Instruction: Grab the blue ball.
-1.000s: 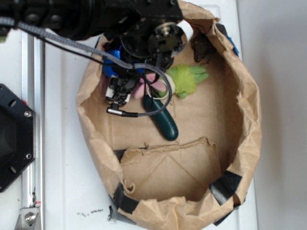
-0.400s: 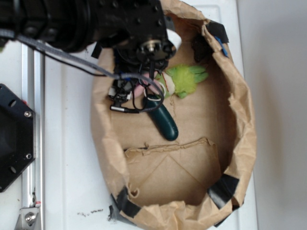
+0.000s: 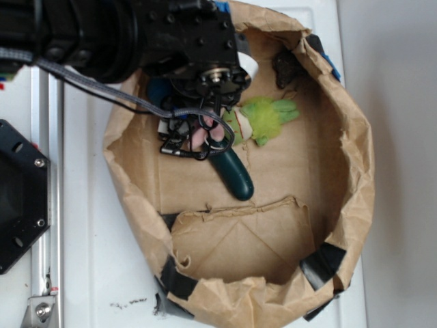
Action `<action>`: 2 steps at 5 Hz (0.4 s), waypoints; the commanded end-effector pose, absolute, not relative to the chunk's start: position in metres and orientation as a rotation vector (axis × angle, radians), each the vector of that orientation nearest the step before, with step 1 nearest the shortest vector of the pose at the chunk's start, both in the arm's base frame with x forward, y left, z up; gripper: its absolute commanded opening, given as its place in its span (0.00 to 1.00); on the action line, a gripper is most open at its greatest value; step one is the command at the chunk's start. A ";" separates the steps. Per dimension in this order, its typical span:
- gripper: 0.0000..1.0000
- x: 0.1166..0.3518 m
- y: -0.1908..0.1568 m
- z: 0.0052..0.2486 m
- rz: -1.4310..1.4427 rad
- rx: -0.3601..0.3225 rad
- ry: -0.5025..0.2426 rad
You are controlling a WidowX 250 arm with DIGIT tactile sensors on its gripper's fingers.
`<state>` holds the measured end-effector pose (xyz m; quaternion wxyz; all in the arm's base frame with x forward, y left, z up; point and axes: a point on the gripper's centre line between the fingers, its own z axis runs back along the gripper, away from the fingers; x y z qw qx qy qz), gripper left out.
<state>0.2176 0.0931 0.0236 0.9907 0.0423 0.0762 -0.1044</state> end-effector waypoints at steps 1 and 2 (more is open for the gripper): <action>0.00 0.218 0.088 0.030 -0.213 0.075 0.142; 0.00 0.218 0.082 0.044 -0.212 0.058 0.142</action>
